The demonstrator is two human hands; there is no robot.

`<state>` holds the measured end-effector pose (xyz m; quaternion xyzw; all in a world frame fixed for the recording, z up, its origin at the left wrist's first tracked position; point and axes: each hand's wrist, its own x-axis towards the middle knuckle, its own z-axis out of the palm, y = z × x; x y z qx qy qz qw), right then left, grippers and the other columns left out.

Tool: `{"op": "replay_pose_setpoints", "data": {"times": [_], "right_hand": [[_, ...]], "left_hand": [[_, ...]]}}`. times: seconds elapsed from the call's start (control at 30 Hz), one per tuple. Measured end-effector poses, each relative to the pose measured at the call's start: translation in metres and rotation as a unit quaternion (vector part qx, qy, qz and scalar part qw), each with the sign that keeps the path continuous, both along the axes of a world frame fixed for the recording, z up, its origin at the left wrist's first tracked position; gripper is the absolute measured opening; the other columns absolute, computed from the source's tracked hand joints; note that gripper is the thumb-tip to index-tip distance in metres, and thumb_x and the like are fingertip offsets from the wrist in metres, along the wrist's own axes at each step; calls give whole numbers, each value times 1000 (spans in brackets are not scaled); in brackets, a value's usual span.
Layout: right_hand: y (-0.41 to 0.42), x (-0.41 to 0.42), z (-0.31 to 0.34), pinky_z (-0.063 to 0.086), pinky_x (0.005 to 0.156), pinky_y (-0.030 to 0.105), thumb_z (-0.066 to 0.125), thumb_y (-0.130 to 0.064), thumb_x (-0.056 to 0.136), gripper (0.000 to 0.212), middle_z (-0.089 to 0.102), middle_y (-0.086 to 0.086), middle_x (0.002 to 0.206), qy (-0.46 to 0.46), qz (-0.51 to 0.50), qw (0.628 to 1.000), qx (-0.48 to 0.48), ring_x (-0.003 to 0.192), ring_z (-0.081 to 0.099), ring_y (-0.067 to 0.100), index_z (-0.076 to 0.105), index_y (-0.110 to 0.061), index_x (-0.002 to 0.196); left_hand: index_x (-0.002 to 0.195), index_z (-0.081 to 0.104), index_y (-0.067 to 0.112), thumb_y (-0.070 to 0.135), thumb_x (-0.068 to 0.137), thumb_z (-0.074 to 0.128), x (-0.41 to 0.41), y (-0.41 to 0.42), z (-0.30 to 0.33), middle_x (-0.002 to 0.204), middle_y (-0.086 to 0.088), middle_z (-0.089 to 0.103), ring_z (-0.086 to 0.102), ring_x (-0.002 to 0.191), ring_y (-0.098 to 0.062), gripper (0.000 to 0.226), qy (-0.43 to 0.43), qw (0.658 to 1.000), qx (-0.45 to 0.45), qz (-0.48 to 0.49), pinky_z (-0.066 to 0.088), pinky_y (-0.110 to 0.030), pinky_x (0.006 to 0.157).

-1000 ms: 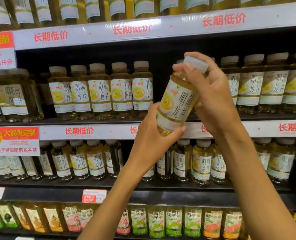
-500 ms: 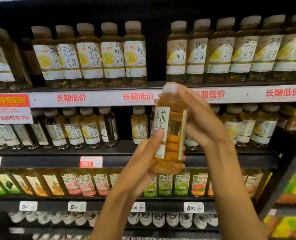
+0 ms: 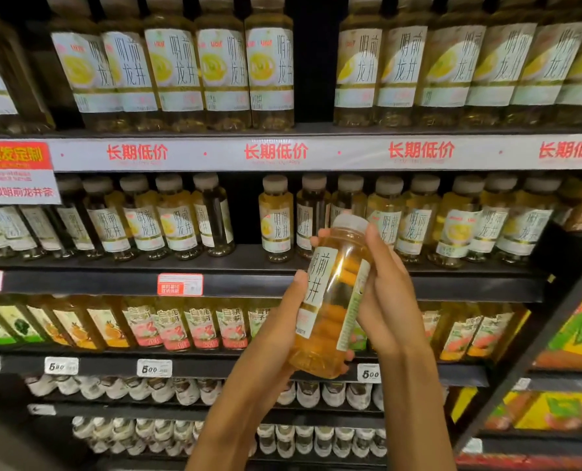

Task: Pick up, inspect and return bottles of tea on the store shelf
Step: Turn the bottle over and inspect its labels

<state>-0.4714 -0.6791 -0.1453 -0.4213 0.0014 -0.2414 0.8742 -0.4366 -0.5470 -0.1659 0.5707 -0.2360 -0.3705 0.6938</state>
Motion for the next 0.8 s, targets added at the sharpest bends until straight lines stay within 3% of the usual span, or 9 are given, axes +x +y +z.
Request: {"op": "replay_pose_setpoints", "data": {"times": [0.13, 0.23, 0.3, 0.37, 0.53, 0.63, 0.73, 0.8], "right_hand": [[0, -3, -4, 56, 77, 30, 56, -34, 87, 40, 70, 15, 111, -7, -22, 999, -35, 100, 68, 22, 60, -14, 122], [2, -4, -4, 56, 72, 27, 58, -34, 87, 36, 72, 14, 107, 1, -40, 997, -68, 93, 70, 18, 62, -16, 118], [3, -5, -2, 55, 69, 25, 63, -39, 83, 37, 73, 11, 103, 11, -48, 994, -98, 90, 70, 17, 65, -19, 114], [3, -6, 0, 55, 69, 25, 67, -43, 77, 41, 73, 9, 101, 13, -43, 992, -115, 90, 70, 17, 66, -21, 111], [0, -10, 2, 56, 77, 30, 55, -28, 88, 23, 72, 5, 93, -28, 10, 996, -85, 91, 70, 22, 70, -20, 104], [0, -13, 2, 56, 74, 29, 57, -28, 88, 18, 70, 1, 87, -28, -19, 995, -94, 86, 68, 17, 72, -24, 96], [1, -14, 4, 54, 71, 23, 63, -32, 87, 13, 71, -3, 87, -9, -90, 986, -140, 88, 69, 13, 72, -26, 94], [2, -12, 4, 53, 71, 22, 62, -36, 82, 21, 72, -4, 88, 5, -120, 982, -148, 92, 70, 13, 70, -25, 98]], "left_hand": [[81, 72, 54, 82, 58, 32, -3, -1, 1, 95, 14, 75, 69, 92, -3, 54, -79, 995, 49, 34, 50, -27, 84], [87, 70, 56, 84, 64, 34, -7, -1, -4, 99, 16, 74, 68, 96, -1, 51, -77, 996, 32, 38, 52, -24, 82], [105, 69, 44, 83, 75, 41, -8, 2, -12, 108, 5, 73, 70, 97, -10, 57, -39, 999, -3, 37, 54, -28, 79], [115, 68, 26, 76, 80, 45, -9, 5, -16, 99, -8, 73, 71, 83, -20, 65, 32, 999, -40, -3, 56, -32, 68], [112, 66, 5, 69, 88, 43, -6, 6, -20, 88, -18, 66, 66, 66, -26, 72, 148, 977, -78, -129, 54, -32, 57], [113, 68, 9, 71, 87, 38, 1, 8, -24, 96, -16, 72, 71, 78, -28, 74, 111, 987, -37, -114, 57, -35, 67], [113, 70, 23, 77, 74, 39, 3, 6, -22, 105, -10, 74, 71, 97, -24, 73, 25, 999, 41, -7, 55, -40, 85], [103, 73, 34, 78, 65, 41, 0, 2, -22, 101, -2, 75, 71, 96, -19, 66, -12, 998, 51, 35, 52, -42, 90]]}}
